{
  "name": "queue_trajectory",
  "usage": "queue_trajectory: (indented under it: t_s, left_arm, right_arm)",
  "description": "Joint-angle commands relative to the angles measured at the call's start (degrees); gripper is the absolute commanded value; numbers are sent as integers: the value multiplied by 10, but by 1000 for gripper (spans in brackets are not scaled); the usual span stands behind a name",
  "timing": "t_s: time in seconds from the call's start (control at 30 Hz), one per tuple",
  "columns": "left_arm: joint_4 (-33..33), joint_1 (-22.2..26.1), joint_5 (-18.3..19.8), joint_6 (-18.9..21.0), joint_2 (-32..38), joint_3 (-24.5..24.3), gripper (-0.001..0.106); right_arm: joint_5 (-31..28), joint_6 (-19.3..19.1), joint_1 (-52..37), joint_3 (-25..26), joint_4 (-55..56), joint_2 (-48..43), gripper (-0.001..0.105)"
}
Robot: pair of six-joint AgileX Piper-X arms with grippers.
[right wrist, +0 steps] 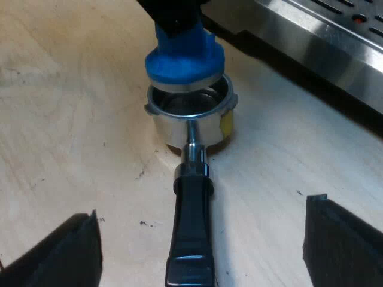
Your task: Grind coffee beans and then tamp
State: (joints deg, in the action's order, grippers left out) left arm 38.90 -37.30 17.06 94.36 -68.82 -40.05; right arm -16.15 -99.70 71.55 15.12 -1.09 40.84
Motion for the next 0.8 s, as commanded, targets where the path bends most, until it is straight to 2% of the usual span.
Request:
queue_trajectory:
  t_s: [0.03, 0.13, 0.57, 0.63, 0.77, 0.8]
  left_arm:
    - [-9, -2, 1, -8, -16, 2, 0]
    - [-22, -2, 27, -8, -33, 2, 0]
    - [-13, -2, 24, -8, -99, 2, 0]
    - [-14, -2, 20, -10, -105, 3, 0]
    - [-14, -12, -28, -43, -110, 7, 0]
    - [-14, -17, -30, -44, -110, 7, 0]
  right_arm:
    - [-3, -3, 1, 0, -4, -4, 70]
    - [-3, -3, 1, 0, -4, -4, 70]
    - [-3, -3, 1, 0, -4, -4, 70]
    - [-3, -3, 1, 0, -4, -4, 70]
    - [-3, -4, 1, 0, -4, -4, 70]
    - [-4, -4, 1, 0, -4, -4, 70]
